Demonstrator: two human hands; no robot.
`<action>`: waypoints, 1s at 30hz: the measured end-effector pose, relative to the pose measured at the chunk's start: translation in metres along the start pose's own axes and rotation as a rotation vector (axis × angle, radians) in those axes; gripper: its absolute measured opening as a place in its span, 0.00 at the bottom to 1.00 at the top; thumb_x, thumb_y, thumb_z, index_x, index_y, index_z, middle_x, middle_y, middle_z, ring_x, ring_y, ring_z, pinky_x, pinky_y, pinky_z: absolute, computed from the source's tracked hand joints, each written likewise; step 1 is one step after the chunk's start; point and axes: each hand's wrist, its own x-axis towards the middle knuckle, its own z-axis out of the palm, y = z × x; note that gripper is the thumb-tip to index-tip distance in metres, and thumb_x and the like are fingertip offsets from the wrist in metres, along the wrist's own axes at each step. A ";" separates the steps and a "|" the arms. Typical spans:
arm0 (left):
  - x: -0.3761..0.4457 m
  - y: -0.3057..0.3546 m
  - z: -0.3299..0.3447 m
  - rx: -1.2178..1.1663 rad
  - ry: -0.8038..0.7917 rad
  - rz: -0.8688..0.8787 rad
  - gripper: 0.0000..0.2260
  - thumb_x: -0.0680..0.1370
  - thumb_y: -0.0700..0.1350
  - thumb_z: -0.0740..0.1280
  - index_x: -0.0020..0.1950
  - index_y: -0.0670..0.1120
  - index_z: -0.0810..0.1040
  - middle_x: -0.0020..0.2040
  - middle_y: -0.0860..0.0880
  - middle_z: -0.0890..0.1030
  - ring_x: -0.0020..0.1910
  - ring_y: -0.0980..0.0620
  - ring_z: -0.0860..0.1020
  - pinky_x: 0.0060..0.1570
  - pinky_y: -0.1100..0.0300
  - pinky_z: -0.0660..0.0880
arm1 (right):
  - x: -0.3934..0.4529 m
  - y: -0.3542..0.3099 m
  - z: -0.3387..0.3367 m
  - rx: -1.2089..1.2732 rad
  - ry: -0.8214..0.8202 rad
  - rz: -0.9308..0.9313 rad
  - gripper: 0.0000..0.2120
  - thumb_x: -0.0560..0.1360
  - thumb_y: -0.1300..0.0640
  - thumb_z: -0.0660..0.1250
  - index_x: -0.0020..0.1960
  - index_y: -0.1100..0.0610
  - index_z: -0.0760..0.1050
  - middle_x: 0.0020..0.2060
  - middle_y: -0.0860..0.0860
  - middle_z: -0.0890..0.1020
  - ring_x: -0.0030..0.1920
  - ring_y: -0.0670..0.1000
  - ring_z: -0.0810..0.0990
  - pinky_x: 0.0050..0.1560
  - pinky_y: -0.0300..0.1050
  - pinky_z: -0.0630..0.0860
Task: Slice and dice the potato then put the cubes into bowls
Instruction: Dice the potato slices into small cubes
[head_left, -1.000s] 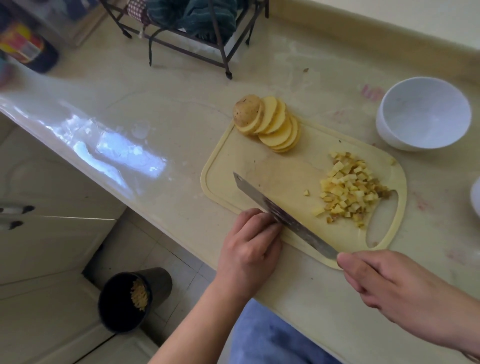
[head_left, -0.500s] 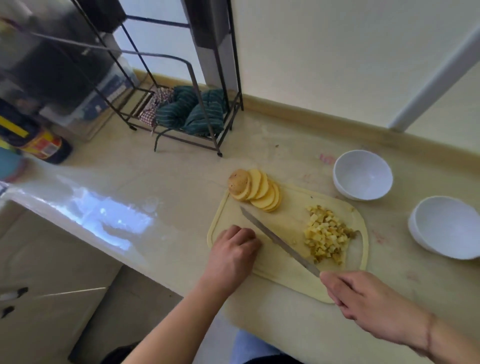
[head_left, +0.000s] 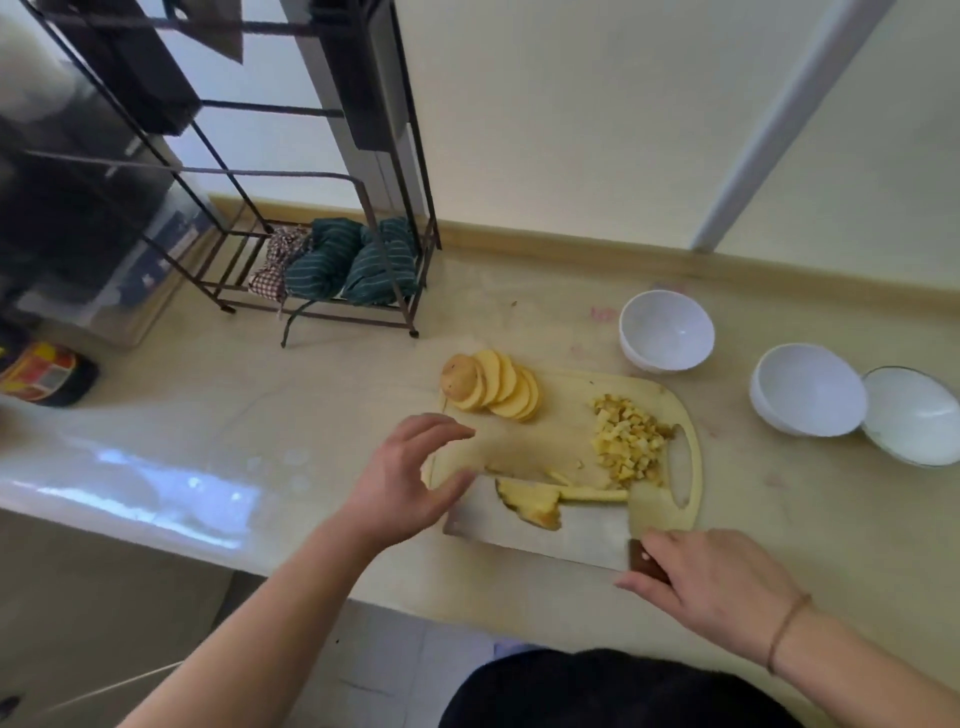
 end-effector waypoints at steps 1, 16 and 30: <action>0.007 0.009 0.001 0.038 -0.157 0.065 0.23 0.76 0.59 0.69 0.65 0.47 0.82 0.61 0.50 0.81 0.59 0.56 0.77 0.61 0.61 0.75 | -0.001 0.000 0.002 -0.018 0.002 -0.005 0.48 0.56 0.25 0.14 0.49 0.45 0.64 0.46 0.45 0.81 0.44 0.50 0.81 0.37 0.45 0.67; 0.038 0.047 0.048 0.259 -0.640 0.228 0.24 0.76 0.61 0.70 0.67 0.49 0.78 0.58 0.52 0.78 0.55 0.52 0.75 0.55 0.57 0.74 | -0.008 0.004 0.010 -0.107 0.006 -0.027 0.56 0.56 0.27 0.12 0.59 0.48 0.68 0.49 0.46 0.80 0.45 0.50 0.80 0.40 0.46 0.71; 0.041 0.020 0.068 0.367 -0.507 0.168 0.23 0.75 0.61 0.71 0.63 0.48 0.79 0.57 0.51 0.80 0.58 0.49 0.73 0.58 0.57 0.64 | -0.010 0.009 0.010 -0.078 -0.070 -0.040 0.48 0.61 0.26 0.22 0.59 0.48 0.67 0.53 0.47 0.80 0.49 0.52 0.80 0.42 0.47 0.68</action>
